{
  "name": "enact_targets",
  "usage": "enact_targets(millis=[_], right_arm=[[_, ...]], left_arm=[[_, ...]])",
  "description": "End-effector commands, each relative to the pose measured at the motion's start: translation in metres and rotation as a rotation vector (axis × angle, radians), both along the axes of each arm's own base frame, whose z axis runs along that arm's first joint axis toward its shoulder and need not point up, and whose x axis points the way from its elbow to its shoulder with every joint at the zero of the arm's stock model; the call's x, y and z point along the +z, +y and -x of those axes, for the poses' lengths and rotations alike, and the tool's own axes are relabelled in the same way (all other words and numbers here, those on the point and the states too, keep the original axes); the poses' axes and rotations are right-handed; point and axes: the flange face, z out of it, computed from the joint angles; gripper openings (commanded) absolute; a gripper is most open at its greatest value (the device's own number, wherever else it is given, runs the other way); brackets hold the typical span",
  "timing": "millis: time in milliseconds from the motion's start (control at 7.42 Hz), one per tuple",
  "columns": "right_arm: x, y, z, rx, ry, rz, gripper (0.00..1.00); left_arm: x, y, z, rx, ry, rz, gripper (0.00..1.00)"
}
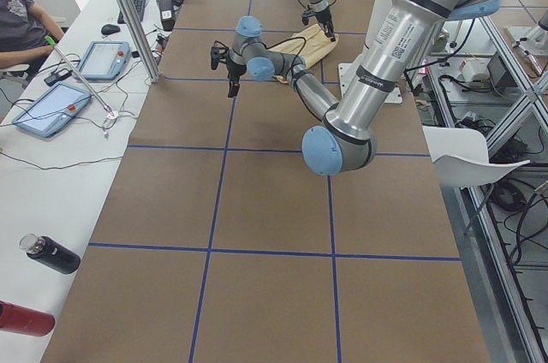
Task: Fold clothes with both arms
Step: 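Drag the folded shirt with the right gripper toward the robot, then release the shirt and raise the right gripper while the left gripper reaches the shirt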
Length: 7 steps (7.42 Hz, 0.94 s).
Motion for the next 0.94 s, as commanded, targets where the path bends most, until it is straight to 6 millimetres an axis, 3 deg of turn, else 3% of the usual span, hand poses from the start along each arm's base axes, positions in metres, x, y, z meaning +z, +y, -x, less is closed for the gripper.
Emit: enact_targets(millis=[0, 135, 270, 404, 539, 809], right_arm=[[-0.011, 0.011, 0.002, 0.05, 0.031, 0.072, 0.8], [-0.023, -0.006, -0.001, 0.098, 0.013, 0.081, 1.0], [-0.032, -0.034, -0.008, 0.148, -0.013, 0.066, 1.0], [-0.044, -0.067, -0.014, 0.208, -0.042, 0.027, 1.0], [-0.06, -0.098, -0.018, 0.246, -0.079, -0.028, 1.0], [-0.085, -0.14, -0.031, 0.366, -0.103, -0.131, 1.0]], left_arm=[[0.0, 0.0, 0.0, 0.002, 0.001, -0.001, 1.0], [-0.003, 0.004, -0.004, 0.01, 0.011, 0.003, 1.0], [-0.013, 0.023, -0.019, 0.041, 0.039, 0.006, 1.0], [-0.014, 0.059, -0.042, 0.053, 0.088, 0.066, 1.0], [-0.029, 0.094, -0.058, 0.076, 0.18, 0.079, 1.0], [-0.038, 0.158, -0.09, 0.112, 0.349, 0.157, 1.0]])
